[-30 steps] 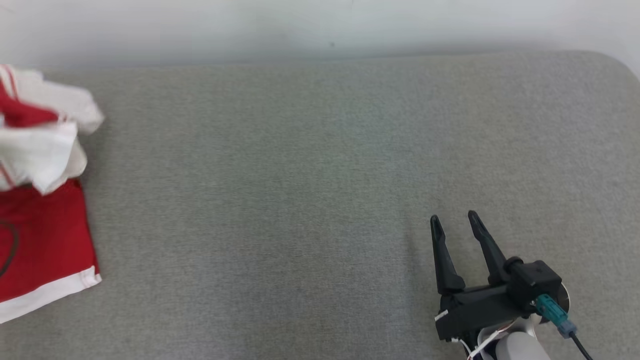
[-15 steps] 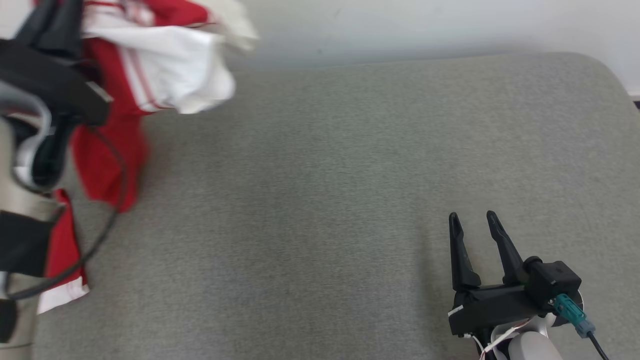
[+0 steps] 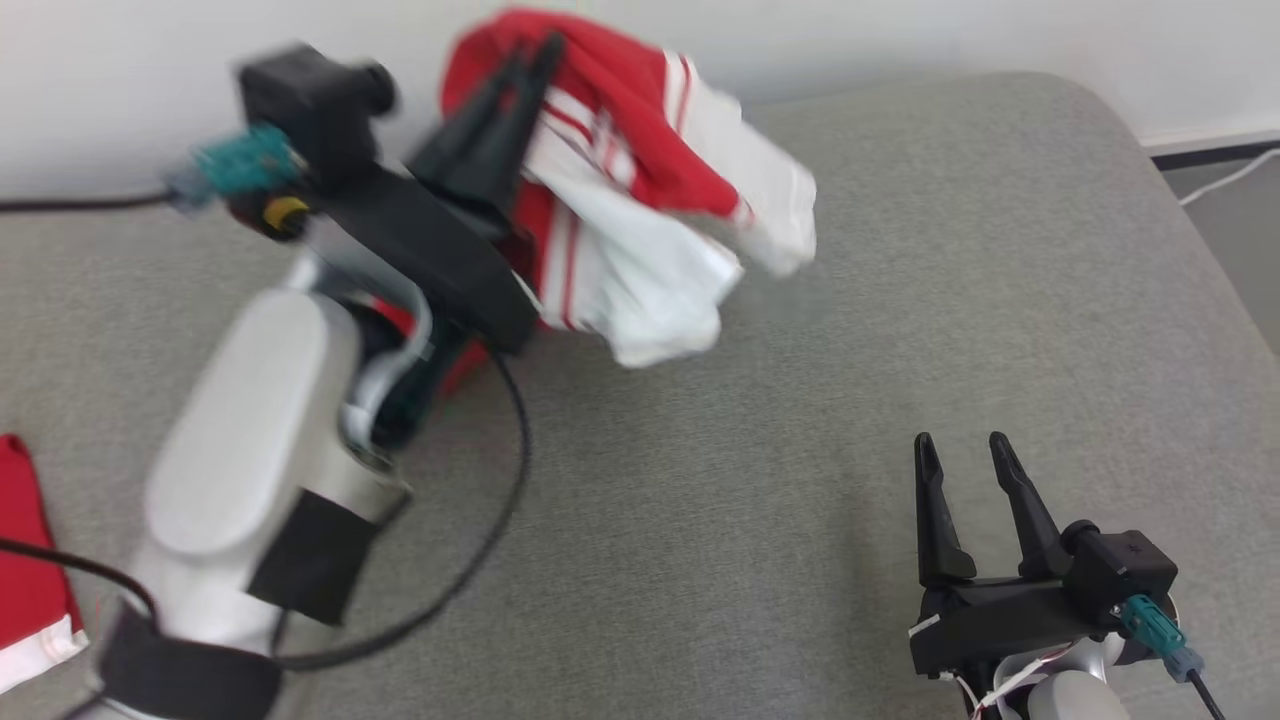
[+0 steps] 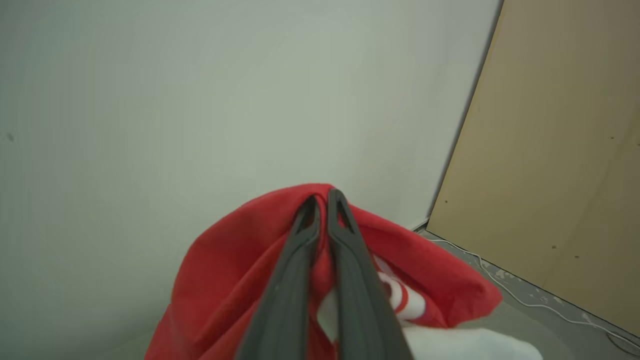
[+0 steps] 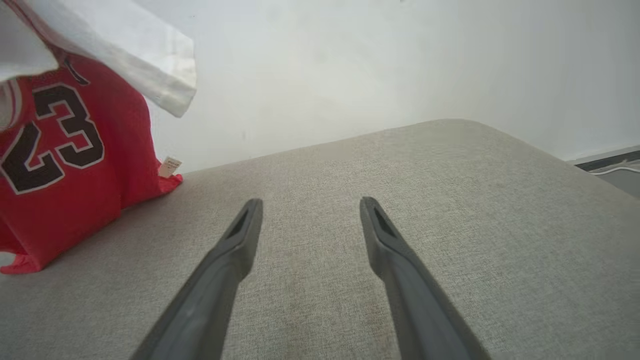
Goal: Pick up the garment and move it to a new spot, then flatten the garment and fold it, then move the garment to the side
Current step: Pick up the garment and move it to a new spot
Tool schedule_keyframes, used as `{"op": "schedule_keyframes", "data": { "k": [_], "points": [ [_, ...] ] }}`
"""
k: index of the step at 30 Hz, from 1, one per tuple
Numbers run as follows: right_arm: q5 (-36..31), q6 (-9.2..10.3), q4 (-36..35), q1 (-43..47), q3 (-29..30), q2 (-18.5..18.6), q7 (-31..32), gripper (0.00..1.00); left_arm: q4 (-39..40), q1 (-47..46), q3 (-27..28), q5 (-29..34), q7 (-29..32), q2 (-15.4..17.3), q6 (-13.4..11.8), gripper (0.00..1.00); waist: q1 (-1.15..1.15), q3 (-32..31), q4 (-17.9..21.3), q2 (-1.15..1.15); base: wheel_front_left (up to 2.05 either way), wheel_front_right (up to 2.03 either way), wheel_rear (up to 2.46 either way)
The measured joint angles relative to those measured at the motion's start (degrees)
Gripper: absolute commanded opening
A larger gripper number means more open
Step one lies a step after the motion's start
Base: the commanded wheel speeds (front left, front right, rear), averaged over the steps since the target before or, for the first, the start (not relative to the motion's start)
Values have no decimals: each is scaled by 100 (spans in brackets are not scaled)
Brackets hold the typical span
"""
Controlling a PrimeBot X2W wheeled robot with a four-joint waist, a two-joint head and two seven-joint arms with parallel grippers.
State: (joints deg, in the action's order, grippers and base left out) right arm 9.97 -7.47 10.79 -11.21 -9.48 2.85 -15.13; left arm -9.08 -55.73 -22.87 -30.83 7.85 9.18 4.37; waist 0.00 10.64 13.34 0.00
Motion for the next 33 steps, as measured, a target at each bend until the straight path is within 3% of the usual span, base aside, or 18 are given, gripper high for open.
{"op": "schedule_keyframes", "data": {
  "k": [9,18,19,20,21,27,33],
  "points": [
    [-26,0,24,-13,44,0,0,100,-477,724,-539,-422,-483,-571,-74,0,0,85,228,0,0,0,0],
    [9,0,119,-116,-83,-1,0,100,-1323,1126,-1359,-936,-1063,-617,-124,0,0,94,368,0,0,0,0],
    [9,0,125,-114,-69,-2,0,100,-1369,1161,-1500,-1006,-1148,-623,-152,7,0,81,362,0,0,0,0],
    [9,0,135,-106,-46,1,0,100,-1414,1185,-1650,-1043,-1216,-627,-171,69,0,71,349,0,0,0,0],
    [8,0,148,-93,8,1,0,100,-1478,1230,-1903,-1185,-1355,-631,-218,100,0,50,312,0,0,0,0],
    [-5,0,190,69,214,-1,0,100,-1265,1343,-2548,-1481,-1697,-633,-368,100,0,-78,109,0,0,0,0],
    [-145,0,123,153,401,-2,0,100,-1035,1352,-2501,-1269,-2049,-533,-812,100,0,-275,-169,0,0,0,0]
  ]
}}
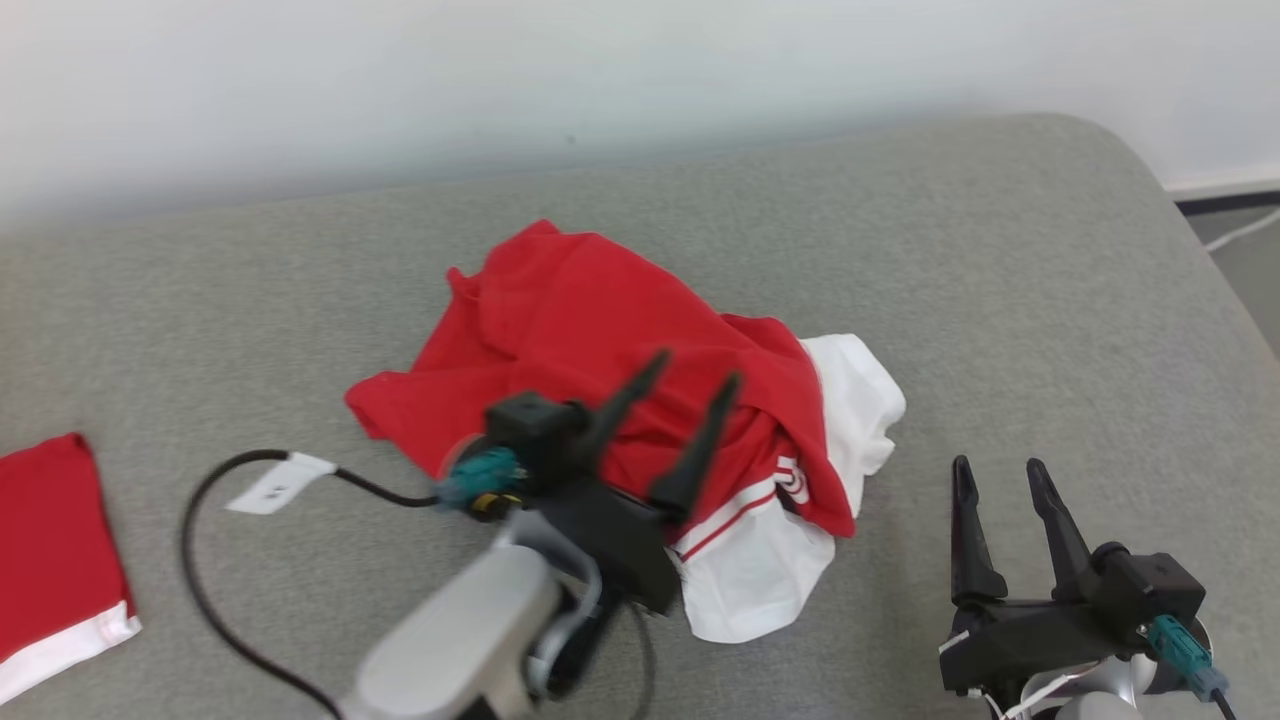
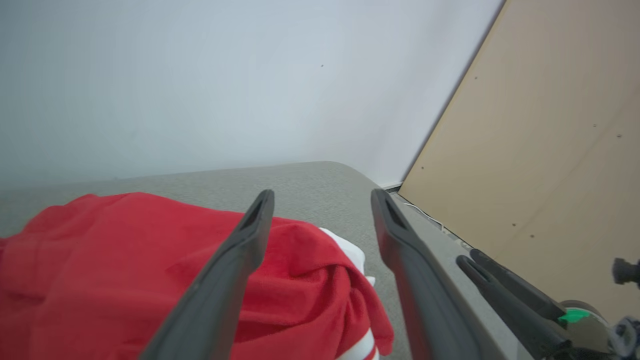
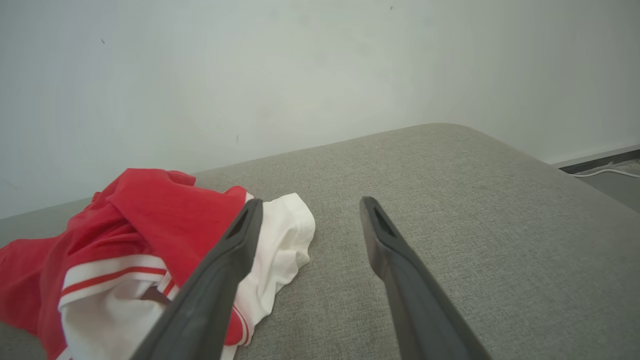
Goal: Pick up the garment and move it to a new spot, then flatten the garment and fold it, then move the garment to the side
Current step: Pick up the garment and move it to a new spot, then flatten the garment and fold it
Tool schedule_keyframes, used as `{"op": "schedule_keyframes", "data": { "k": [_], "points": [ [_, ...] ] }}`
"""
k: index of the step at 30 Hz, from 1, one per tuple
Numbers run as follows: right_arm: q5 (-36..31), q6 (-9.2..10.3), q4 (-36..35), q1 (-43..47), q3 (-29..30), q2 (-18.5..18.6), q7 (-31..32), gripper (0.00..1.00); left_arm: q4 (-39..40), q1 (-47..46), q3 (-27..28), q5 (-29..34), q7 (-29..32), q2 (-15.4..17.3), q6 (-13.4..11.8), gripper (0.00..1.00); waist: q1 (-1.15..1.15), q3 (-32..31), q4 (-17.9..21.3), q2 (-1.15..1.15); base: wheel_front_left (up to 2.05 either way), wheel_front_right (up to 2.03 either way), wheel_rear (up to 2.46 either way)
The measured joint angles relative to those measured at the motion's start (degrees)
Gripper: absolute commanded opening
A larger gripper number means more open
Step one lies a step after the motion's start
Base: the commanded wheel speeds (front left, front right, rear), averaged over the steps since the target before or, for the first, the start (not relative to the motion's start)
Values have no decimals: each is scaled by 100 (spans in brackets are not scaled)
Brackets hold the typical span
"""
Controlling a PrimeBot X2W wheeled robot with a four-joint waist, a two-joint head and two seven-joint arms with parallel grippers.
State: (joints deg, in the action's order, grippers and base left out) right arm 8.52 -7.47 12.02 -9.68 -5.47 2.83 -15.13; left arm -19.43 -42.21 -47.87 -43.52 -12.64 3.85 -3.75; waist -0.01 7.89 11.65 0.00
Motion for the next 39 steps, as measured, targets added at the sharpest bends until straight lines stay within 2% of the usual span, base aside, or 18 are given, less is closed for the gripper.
{"op": "schedule_keyframes", "data": {
  "k": [7,13,26,39],
  "points": [
    [-41,0,-58,102,13,0,0,100,-115,192,370,419,-164,776,-502,100,0,-105,-241,0,0,0,0],
    [-42,0,-78,100,-35,2,9,100,-499,306,658,423,-202,1191,-586,100,0,-50,-235,0,0,0,0],
    [-29,0,-111,-35,-186,1,47,100,-1383,-55,721,508,-145,1570,-427,100,0,223,84,0,0,0,0],
    [122,0,-44,-181,-333,2,24,100,-2356,-634,530,702,83,1734,-180,100,1,608,510,0,0,0,0]
  ]
}}
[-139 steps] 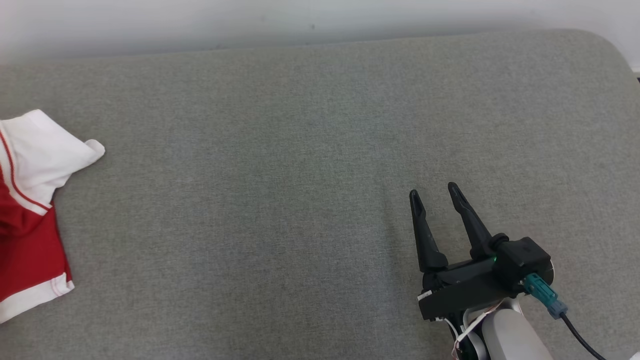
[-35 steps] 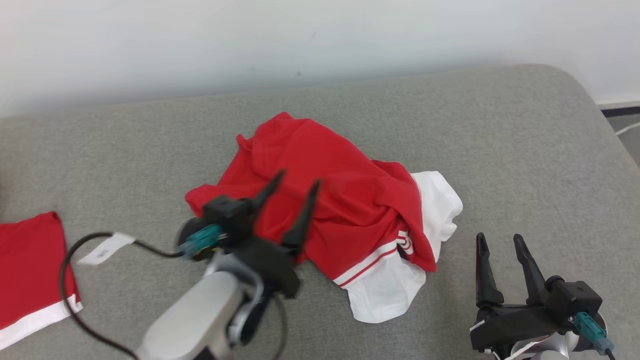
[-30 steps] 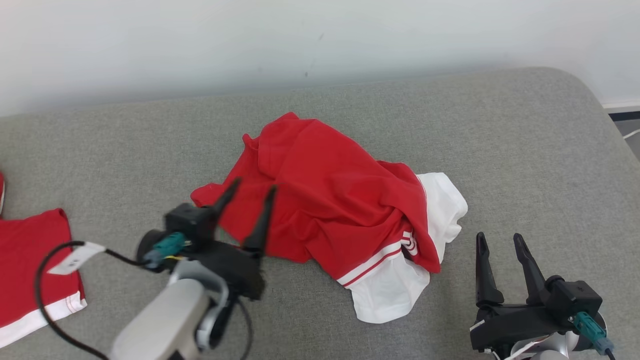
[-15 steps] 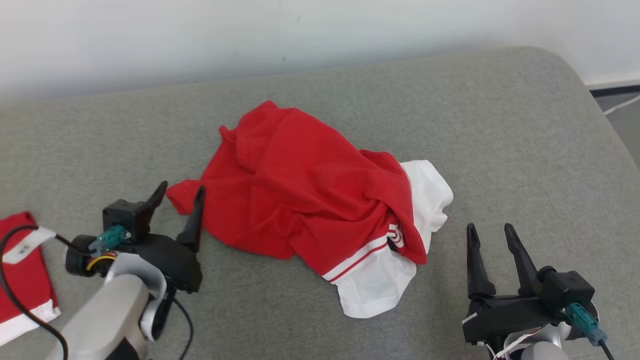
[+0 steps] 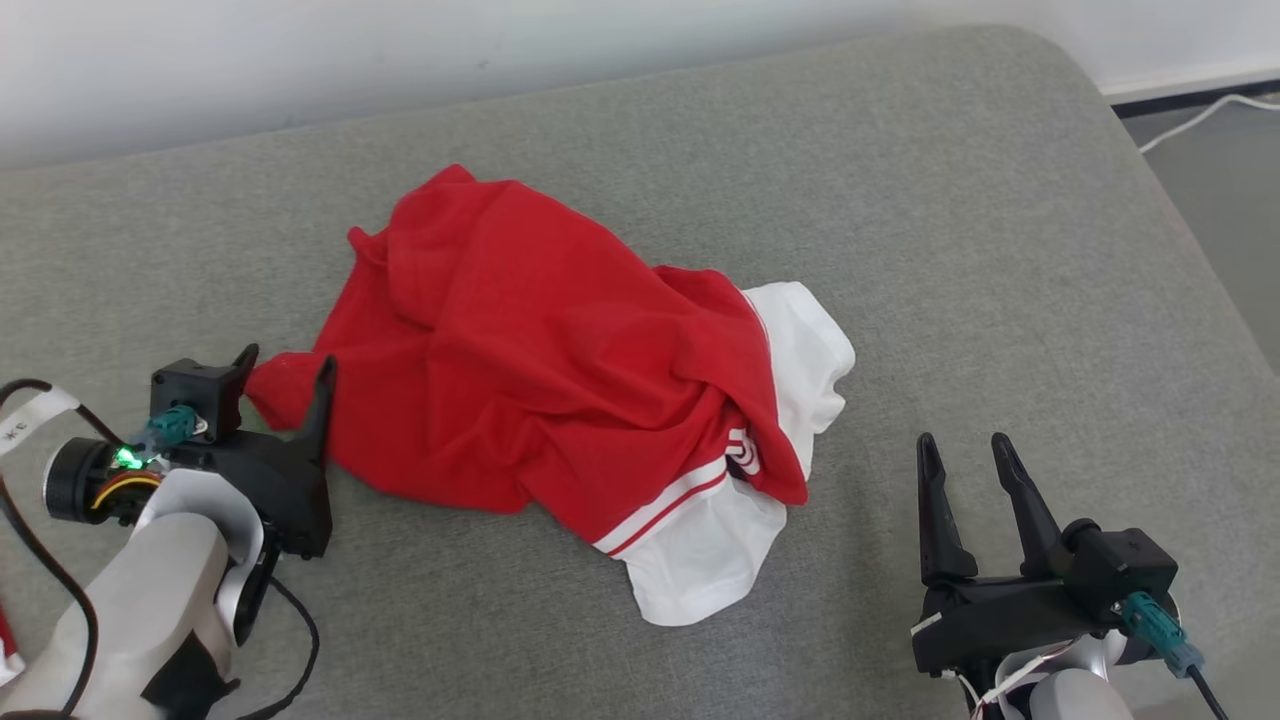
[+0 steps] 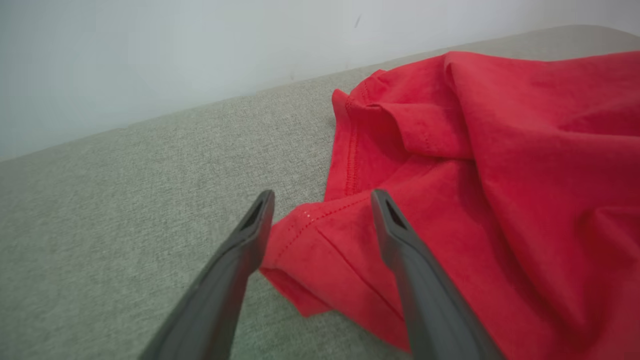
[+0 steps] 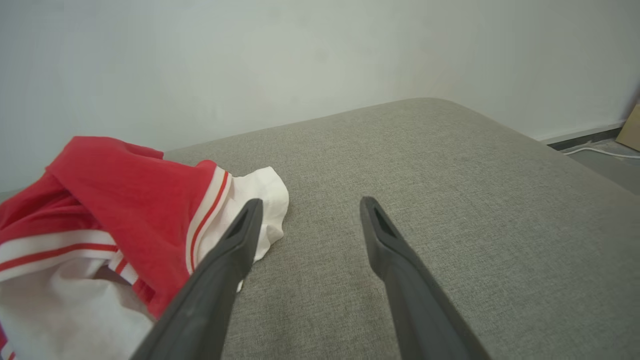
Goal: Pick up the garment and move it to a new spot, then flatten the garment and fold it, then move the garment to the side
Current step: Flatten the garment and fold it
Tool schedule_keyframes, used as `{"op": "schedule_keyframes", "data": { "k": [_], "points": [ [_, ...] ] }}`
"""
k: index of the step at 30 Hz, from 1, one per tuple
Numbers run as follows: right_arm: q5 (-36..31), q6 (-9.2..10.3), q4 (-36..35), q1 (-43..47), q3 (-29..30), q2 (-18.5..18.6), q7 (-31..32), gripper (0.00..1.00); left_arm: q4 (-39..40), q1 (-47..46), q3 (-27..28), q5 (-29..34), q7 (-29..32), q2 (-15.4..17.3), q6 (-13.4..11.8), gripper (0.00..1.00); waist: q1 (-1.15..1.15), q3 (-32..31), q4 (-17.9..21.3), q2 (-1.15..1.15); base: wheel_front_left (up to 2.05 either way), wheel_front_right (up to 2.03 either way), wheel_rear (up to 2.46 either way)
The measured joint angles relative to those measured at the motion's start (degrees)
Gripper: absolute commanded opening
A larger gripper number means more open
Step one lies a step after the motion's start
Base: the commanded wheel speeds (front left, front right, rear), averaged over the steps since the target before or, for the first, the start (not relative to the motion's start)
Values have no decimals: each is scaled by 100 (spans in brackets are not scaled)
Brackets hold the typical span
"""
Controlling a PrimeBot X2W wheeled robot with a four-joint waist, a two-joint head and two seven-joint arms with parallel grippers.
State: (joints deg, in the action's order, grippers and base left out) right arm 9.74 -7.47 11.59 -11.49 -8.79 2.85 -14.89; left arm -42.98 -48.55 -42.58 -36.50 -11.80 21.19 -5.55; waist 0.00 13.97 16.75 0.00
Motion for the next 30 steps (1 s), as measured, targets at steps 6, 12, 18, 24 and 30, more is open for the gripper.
{"op": "schedule_keyframes", "data": {
  "k": [6,12,18,24,30],
  "points": [
    [24,0,24,-64,12,0,-9,100,-509,-90,-107,27,163,-59,94,73,0,99,128,0,0,0,0],
    [23,0,16,-90,68,1,-10,100,-755,-186,-94,-10,-5,-182,165,0,0,106,113,0,0,0,0],
    [12,0,24,-70,57,-2,-23,100,-719,-219,-63,-4,-191,-281,185,0,0,39,-5,0,0,0,0],
    [-31,0,35,65,63,-1,-24,100,-148,73,212,-62,-296,-359,-30,0,0,-154,-189,0,0,0,0],
    [-67,0,33,181,131,-1,-24,100,1294,1039,722,40,-315,-366,-512,0,0,-329,-443,0,0,0,0]
  ]
}}
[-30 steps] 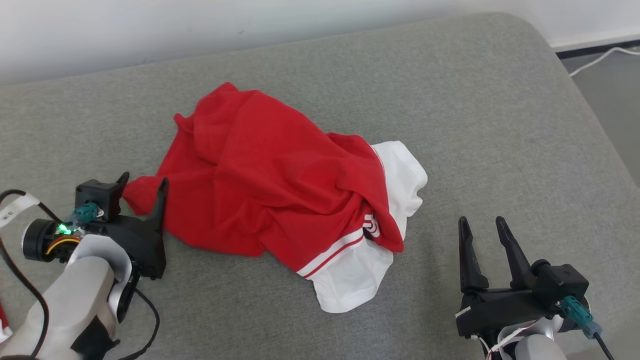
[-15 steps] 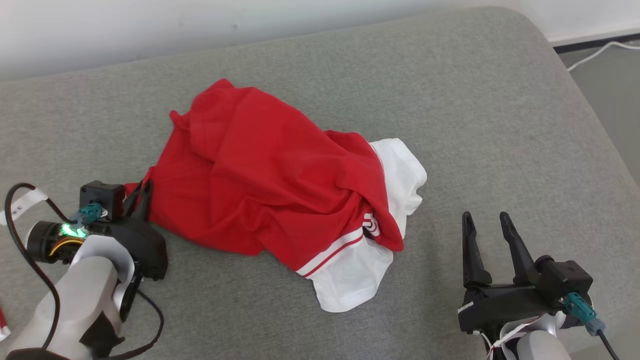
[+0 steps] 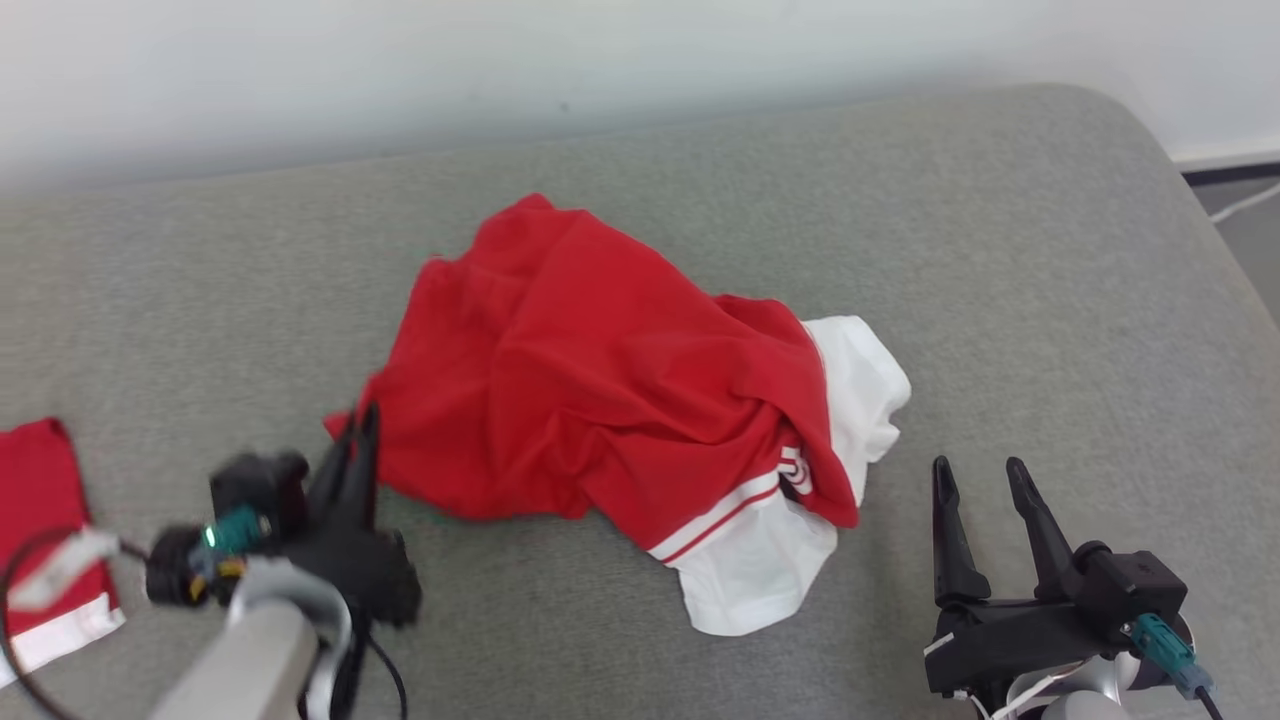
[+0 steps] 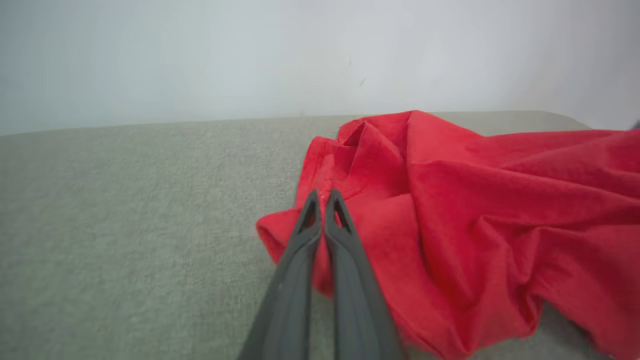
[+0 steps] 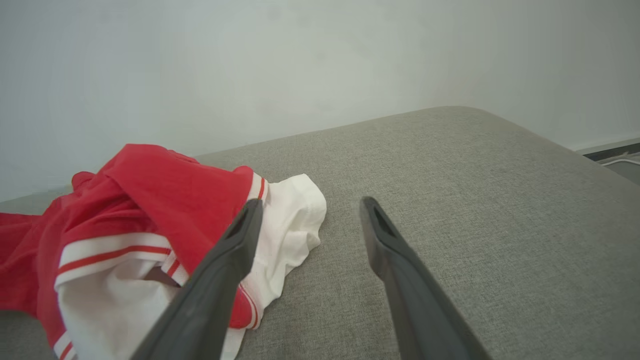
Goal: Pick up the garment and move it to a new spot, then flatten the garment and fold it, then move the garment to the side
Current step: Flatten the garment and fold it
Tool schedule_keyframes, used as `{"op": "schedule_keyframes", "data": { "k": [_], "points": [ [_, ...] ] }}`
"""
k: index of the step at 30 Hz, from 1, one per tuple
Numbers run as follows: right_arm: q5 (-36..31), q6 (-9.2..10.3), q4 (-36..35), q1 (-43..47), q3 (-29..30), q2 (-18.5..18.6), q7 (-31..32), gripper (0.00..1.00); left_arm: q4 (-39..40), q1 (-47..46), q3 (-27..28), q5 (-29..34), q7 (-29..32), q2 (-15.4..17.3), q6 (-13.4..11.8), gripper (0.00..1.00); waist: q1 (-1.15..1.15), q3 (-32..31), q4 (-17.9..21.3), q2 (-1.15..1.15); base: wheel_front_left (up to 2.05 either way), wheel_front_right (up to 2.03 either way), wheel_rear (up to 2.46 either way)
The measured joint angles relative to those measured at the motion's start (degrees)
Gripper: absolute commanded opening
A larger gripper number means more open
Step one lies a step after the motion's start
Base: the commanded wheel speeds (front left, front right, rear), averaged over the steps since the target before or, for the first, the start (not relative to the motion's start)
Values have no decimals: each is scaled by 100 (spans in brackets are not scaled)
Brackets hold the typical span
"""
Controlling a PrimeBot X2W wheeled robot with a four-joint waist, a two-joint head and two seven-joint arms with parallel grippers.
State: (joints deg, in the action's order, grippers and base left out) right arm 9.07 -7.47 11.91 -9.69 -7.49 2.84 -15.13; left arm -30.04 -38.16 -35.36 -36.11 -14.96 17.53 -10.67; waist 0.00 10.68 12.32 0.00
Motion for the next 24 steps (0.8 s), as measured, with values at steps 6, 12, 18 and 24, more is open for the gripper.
{"op": "schedule_keyframes", "data": {
  "k": [6,12,18,24],
  "points": [
    [-37,0,7,73,42,-2,5,100,1235,1088,299,204,-4,-2,-383,0,0,-154,-253,0,0,0,0],
    [-46,0,-23,101,47,-3,57,100,2022,1849,544,315,-4,-3,-613,0,0,-269,-436,0,0,0,0],
    [-45,0,-46,125,11,-1,101,100,2284,2545,817,387,-4,-210,-568,5,0,-286,-484,0,0,0,0],
    [-45,0,-45,133,30,0,112,100,2096,2826,951,517,-4,-431,-454,43,0,-269,-479,0,0,0,0]
  ]
}}
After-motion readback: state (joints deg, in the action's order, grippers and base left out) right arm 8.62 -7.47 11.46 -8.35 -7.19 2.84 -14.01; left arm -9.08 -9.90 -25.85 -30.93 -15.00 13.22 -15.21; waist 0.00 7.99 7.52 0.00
